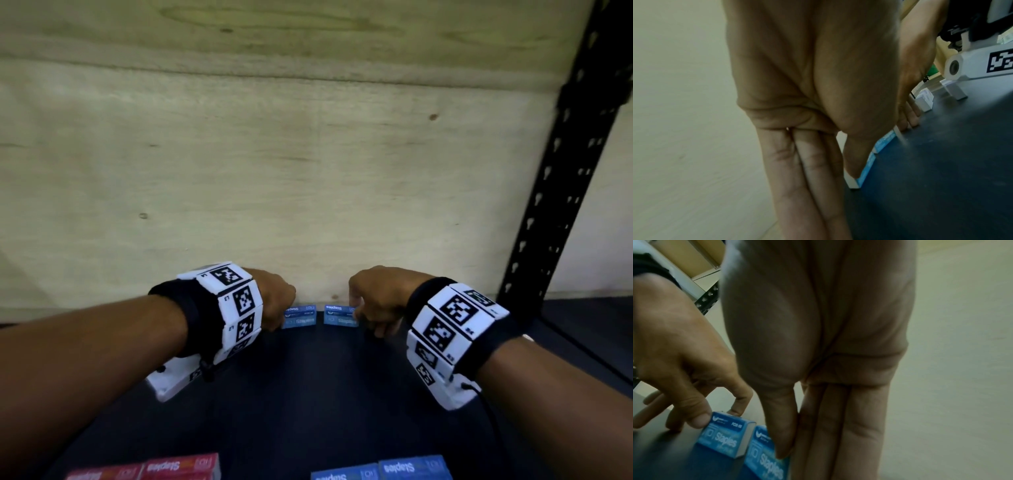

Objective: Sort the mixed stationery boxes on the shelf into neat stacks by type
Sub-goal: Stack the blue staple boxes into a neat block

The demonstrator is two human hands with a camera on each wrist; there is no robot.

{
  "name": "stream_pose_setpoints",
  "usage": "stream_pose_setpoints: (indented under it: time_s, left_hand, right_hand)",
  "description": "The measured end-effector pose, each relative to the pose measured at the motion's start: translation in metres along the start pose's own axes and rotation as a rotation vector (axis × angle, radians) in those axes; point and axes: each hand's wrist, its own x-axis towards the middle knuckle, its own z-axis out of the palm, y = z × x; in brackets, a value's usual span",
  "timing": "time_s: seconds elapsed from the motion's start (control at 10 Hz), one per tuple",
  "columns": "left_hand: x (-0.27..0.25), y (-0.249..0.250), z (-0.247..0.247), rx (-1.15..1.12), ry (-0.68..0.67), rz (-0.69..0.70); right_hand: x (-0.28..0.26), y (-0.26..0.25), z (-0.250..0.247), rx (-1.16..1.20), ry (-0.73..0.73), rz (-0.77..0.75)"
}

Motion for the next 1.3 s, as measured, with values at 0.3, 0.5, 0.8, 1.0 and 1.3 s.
stream_pose_setpoints:
  time_s: [0.3, 0.5, 0.8, 1.0, 1.3]
  left_hand:
    - [-0.031, 0.004, -0.003, -0.066, -0.068, -0.02]
    - [-0.065, 0.021, -0.009, -0.137, -0.136, 0.062]
    - [-0.104, 0.042, -0.007, -0.192, -0.215, 0.178]
    - [-0.124, 0.051, -0.005, -0.194, -0.189, 0.219]
    - [-0.13, 0.047, -0.006, -0.205, -0.197, 0.297]
  right_hand:
    - [-0.033, 0.012, 0.01, 0.039, 0.031, -0.143]
    - [-0.063, 0.02, 0.021, 0.115, 0.002, -0.179]
    - [-0.111, 0.038, 0.041, 0.326, -0.085, -0.241]
    - [-0.132, 0.048, 0.045, 0.381, -0.191, -0.235]
    - [-0.141, 0.052, 0.047, 0.369, -0.222, -0.249]
